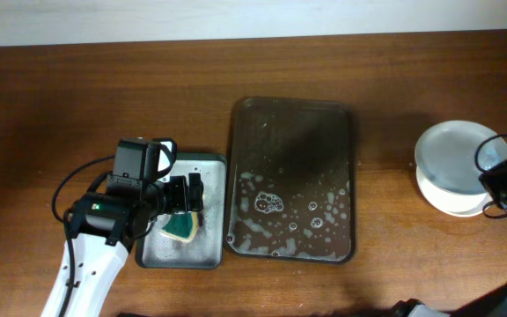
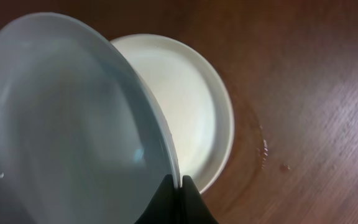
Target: Clean dirty plates on tray and stack at the side
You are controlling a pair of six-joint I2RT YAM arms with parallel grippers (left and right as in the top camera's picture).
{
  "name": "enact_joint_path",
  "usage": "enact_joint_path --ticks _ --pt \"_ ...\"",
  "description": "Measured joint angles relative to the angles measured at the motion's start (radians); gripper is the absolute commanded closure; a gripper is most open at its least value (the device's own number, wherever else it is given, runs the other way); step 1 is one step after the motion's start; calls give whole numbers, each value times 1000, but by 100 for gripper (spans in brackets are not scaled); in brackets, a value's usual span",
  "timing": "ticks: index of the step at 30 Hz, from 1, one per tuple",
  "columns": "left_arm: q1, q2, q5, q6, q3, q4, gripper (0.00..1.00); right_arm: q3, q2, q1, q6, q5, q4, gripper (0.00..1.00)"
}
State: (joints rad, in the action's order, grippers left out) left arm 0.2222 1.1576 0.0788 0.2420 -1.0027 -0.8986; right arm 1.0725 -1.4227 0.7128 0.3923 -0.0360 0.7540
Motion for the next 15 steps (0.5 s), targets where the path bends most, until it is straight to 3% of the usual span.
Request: enact_joint_path --ticks 1,2,6,9,12,14,15 --pt "0 0 0 0 0 0 0 0 -41 31 1 -5 0 47" --pt "0 0 0 0 0 0 0 0 -85 55 4 -9 -2 34" --pt "0 0 0 0 0 0 0 3 -133 69 -30 -89 -5 16" --pt "0 0 0 0 0 0 0 30 -48 2 -83 -272 0 13" --pt "0 0 0 0 0 0 0 63 148 -190 -151 -369 8 11" --pt "0 0 0 0 0 0 0 70 300 -350 -183 -404 53 1" --pt "0 0 0 0 0 1 0 70 376 -431 -196 -422 72 1"
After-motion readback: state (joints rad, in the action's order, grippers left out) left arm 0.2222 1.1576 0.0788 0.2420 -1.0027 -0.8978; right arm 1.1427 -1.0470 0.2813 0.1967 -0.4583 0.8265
